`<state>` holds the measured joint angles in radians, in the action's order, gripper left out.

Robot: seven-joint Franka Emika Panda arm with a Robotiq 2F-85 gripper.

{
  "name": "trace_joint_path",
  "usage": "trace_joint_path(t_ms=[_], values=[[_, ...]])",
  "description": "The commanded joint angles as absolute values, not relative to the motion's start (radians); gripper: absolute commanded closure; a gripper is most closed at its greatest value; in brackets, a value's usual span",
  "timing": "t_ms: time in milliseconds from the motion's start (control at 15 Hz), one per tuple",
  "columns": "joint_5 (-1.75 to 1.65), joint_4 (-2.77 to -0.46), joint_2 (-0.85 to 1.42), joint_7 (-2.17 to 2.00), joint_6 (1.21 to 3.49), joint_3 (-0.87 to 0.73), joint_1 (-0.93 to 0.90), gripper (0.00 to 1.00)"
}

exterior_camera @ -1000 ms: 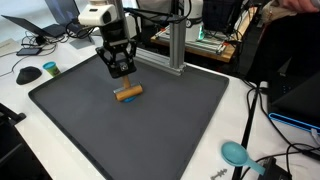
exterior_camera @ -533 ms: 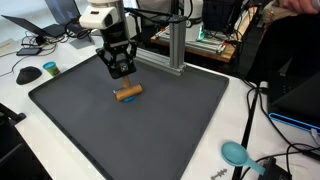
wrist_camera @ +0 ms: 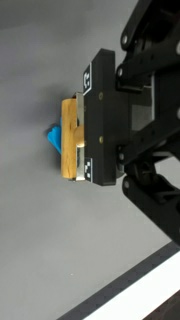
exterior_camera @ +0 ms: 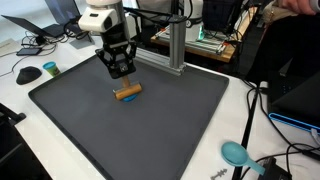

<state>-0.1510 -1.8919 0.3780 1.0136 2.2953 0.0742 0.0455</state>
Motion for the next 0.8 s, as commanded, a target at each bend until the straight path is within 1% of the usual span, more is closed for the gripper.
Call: trace_joint_path(t_ms=[0,733], values=[[-0.189,-1.866,0.426,0.988,2.243,0.059,0.031,0.78],[-0.235,-1.845,0.442,0.974,2.208,0.055,0.022,0.78]])
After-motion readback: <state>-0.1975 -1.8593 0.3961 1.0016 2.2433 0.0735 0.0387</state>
